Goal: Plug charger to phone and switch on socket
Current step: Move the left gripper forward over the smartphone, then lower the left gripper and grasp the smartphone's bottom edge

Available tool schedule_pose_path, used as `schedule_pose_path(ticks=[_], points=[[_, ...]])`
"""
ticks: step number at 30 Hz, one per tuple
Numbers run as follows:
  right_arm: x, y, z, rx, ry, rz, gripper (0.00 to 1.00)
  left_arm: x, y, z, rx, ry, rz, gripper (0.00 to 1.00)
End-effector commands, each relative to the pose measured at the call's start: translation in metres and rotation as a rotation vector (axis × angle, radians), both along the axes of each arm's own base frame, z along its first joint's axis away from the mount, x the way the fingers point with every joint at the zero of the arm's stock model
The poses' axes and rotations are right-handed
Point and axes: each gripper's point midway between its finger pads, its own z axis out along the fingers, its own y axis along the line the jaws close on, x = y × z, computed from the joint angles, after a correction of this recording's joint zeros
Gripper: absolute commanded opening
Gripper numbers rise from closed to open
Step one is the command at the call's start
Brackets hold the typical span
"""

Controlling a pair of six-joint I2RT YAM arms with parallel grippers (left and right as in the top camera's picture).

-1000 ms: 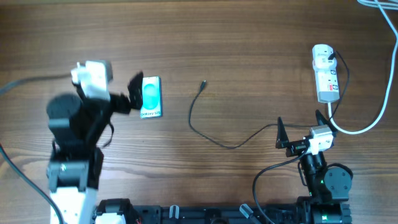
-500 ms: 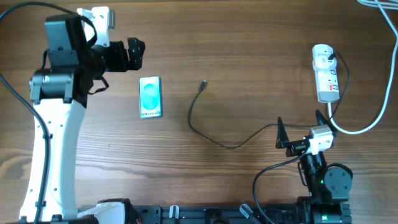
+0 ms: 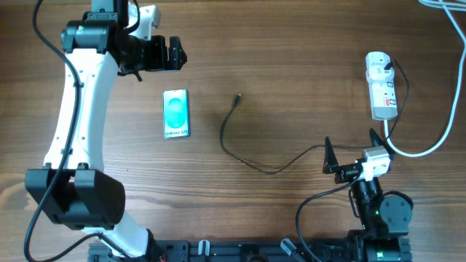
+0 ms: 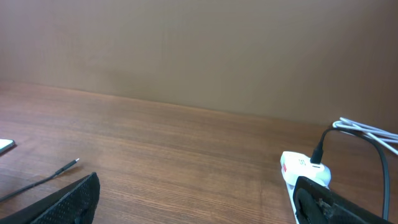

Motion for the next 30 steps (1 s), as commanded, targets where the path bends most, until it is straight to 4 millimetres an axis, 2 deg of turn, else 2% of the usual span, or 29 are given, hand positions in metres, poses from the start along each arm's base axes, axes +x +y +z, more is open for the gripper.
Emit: schedule_pose_path(ticks=[1,2,8,14,20,21,23,30], points=[[0.000,-0.002,0.002,0.008,-0.007,-0.013,1.00,-0.002,0.012,-0.012,0.050,0.042,0.085,1.00],[0.000,-0.002,0.002,0.008,-0.007,-0.013,1.00,-0.009,0.025,-0.031,0.107,0.097,0.157,1.00],[0.000,-0.002,0.002,0.008,-0.007,-0.013,1.00,-0.026,0.034,-0.090,0.147,0.233,0.231,1.00],[0.000,-0.002,0.002,0.008,-0.008,-0.013,1.00,-0.032,0.022,-0.146,0.230,0.367,0.191,0.99],[0.000,-0.002,0.002,0.008,-0.007,-0.013,1.00,-0.038,0.021,-0.172,0.250,0.437,0.179,0.99],[0.000,-0.002,0.002,0.008,-0.007,-0.013,1.00,-0.038,0.027,-0.176,0.284,0.443,0.205,0.99],[0.000,-0.002,0.002,0.008,-0.007,-0.013,1.00,-0.037,0.033,-0.180,0.318,0.447,0.235,0.99],[0.000,-0.002,0.002,0.008,-0.007,-0.013,1.00,-0.033,0.026,-0.193,0.331,0.441,0.170,1.00]])
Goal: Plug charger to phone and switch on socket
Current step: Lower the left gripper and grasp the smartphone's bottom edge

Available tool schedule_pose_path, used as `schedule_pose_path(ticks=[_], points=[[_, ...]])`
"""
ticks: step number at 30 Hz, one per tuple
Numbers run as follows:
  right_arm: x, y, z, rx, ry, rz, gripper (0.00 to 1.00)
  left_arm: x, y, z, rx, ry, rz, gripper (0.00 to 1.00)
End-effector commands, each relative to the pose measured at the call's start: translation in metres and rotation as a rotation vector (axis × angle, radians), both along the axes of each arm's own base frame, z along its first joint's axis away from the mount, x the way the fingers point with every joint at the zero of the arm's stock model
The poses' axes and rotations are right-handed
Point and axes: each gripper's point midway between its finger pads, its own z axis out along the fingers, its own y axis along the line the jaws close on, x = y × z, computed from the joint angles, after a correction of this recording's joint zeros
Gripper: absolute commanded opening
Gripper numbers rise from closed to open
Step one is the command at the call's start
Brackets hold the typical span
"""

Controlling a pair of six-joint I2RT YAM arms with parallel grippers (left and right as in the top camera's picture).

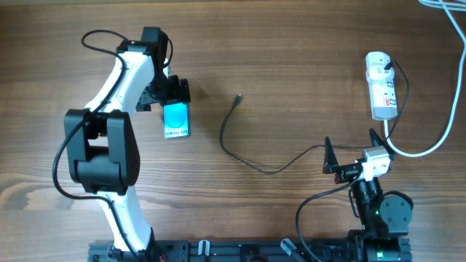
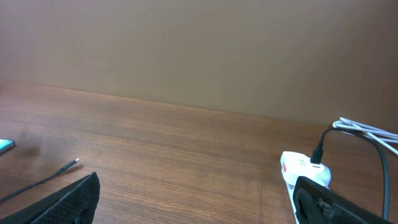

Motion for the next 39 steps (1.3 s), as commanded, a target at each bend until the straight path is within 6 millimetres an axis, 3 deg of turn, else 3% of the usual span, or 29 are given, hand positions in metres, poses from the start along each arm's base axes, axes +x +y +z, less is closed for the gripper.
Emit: schedule_pose_path(ticks=[1,14,20,39], points=[[0.000,-0.002,0.002,0.008,-0.007,-0.013,1.00,-0.003,-0.006,-0.019,0.023,0.037,-0.063,1.00],[0.000,-0.002,0.002,0.008,-0.007,-0.013,1.00,0.006,-0.011,-0.028,0.023,0.010,-0.074,1.00],[0.000,-0.002,0.002,0.008,-0.008,-0.013,1.00,-0.005,-0.009,-0.042,0.025,0.037,-0.093,0.99],[0.000,-0.002,0.002,0.008,-0.007,-0.013,0.99,-0.011,-0.012,-0.058,0.007,0.035,-0.062,0.97]])
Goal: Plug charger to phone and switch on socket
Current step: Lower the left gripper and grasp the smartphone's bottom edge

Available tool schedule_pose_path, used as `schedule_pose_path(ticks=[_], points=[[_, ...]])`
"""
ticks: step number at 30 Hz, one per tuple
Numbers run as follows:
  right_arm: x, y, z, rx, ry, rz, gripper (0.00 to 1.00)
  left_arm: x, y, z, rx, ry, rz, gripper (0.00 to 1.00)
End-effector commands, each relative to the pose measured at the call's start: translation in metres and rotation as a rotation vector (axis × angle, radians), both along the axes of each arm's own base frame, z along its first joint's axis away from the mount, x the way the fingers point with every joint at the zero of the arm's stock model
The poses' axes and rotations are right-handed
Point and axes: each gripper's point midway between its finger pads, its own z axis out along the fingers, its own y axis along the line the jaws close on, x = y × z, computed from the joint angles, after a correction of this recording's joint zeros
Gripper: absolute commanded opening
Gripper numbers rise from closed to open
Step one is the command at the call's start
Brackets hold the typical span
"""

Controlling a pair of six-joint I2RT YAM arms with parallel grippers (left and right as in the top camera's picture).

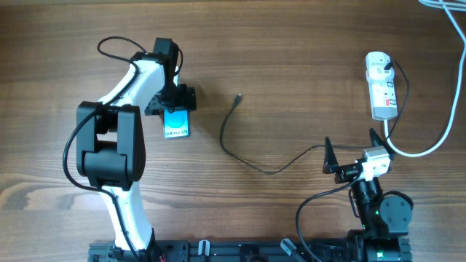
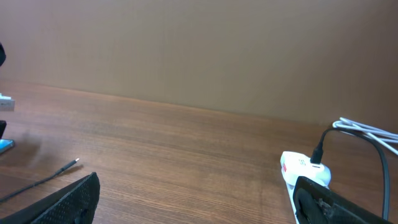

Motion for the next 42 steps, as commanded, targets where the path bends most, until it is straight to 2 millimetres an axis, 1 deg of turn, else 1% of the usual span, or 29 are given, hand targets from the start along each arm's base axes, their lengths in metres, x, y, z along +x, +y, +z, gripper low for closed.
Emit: schedule_pose_path(ticks=[1,2,4,7,17,19,22,26,30,32,35,39,42], points=[[0.0000,-0.0019,0.0017,0.008,-0.007,-0.013,1.00,-0.0124,-0.0020,-0.0178,-0.015,0.051,0.009,0.98],[0.0000,-0.0019,0.0017,0.008,-0.007,-0.013,1.00,-0.0126,-0.0024,-0.0179,-0.018,0.051,0.009,1.00],[0.0000,-0.0019,0.0017,0.008,-0.007,-0.013,1.00,-0.0126,-0.0030,-0.0179,-0.022,0.052,0.009,1.00],[0.0000,-0.0019,0.0017,0.008,-0.007,-0.013,1.00,-0.0135,-0.0096,-0.0176,-0.060,0.057,0.009,0.99],[0.0000,-0.0019,0.0017,0.008,-0.007,-0.013,1.00,-0.0137,-0.0099,-0.0176,-0.062,0.058,0.009,0.99],[0.0000,-0.0019,0.0017,0.008,-0.007,-0.013,1.00,-0.0135,-0.0099,-0.0175,-0.062,0.057,0.009,0.95],[0.0000,-0.0019,0.0017,0.008,-0.007,-0.013,1.00,-0.0135,-0.0100,-0.0175,-0.062,0.057,0.009,0.86],[0.0000,-0.0019,0.0017,0.008,-0.007,-0.013,1.00,-0.0135,-0.0100,-0.0175,-0.062,0.057,0.009,0.79],[0.0000,-0.0019,0.0017,0.008,-0.007,-0.013,1.00,-0.0135,-0.0100,-0.0175,-0.062,0.057,0.009,0.74],[0.0000,-0.0019,0.0018,0.008,-0.008,-0.013,1.00,-0.0138,-0.0100,-0.0176,-0.062,0.058,0.009,0.70],[0.0000,-0.0019,0.0017,0.008,-0.007,-0.013,1.00,-0.0136,-0.0101,-0.0174,-0.062,0.057,0.009,0.68],[0.0000,-0.0019,0.0017,0.008,-0.007,-0.013,1.00,-0.0132,-0.0100,-0.0171,-0.062,0.056,0.009,0.69],[0.0000,-0.0018,0.0017,0.008,-0.007,-0.013,1.00,-0.0074,-0.0109,-0.0100,-0.064,0.043,0.009,0.69]])
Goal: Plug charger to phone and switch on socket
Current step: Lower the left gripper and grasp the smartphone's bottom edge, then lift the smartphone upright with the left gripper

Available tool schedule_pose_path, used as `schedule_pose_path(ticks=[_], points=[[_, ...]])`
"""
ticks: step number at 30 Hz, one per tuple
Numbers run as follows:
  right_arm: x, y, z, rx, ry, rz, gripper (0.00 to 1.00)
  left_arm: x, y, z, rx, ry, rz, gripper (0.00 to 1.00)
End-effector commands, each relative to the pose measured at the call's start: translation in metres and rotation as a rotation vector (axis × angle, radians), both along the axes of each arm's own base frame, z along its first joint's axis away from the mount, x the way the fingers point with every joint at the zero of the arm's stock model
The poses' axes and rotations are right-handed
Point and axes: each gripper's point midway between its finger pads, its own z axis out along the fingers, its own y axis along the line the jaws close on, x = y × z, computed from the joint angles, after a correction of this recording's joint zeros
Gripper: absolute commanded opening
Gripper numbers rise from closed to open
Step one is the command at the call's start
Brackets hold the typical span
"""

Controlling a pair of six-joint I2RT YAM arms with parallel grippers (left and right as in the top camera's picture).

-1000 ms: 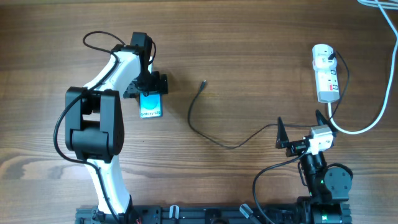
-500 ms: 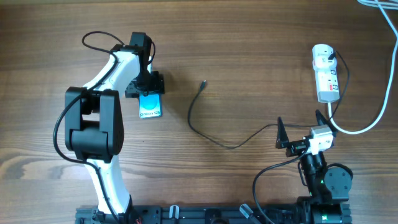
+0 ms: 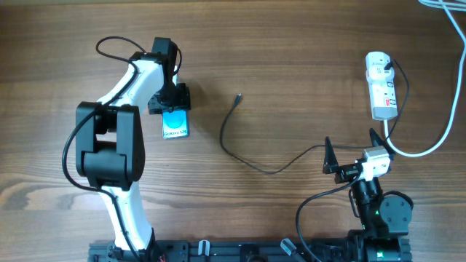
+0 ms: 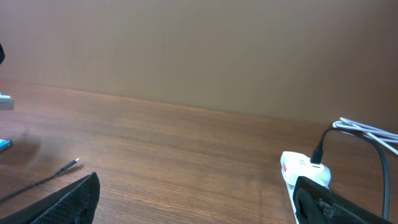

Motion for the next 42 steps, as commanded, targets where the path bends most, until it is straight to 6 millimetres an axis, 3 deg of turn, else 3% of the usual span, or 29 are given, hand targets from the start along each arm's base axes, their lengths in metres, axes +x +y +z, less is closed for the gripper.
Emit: schedule_pose_path(ticks=[1,6,13,24,29,36,42], points=[[0.000,-0.002,0.002,0.008,-0.007,-0.013,1.00,-0.005,-0.011,-0.005,-0.059,0.043,0.003,0.69],[0.000,-0.002,0.002,0.008,-0.007,-0.013,1.00,0.009,-0.013,0.018,-0.064,0.020,0.028,0.70],[0.000,-0.002,0.002,0.008,-0.007,-0.013,1.00,0.012,-0.014,0.021,-0.065,0.012,0.047,0.70],[0.000,-0.002,0.002,0.008,-0.007,-0.013,0.99,-0.007,-0.011,-0.011,-0.061,0.042,0.074,0.79],[0.000,-0.002,0.002,0.008,-0.007,-0.013,1.00,-0.004,-0.011,-0.011,-0.063,0.030,0.072,0.91],[0.000,-0.002,0.002,0.008,-0.007,-0.013,1.00,-0.015,0.000,-0.029,-0.006,0.035,0.070,0.90],[0.000,-0.002,0.002,0.008,-0.007,-0.013,1.00,-0.016,-0.001,-0.029,0.015,0.033,0.050,0.85]])
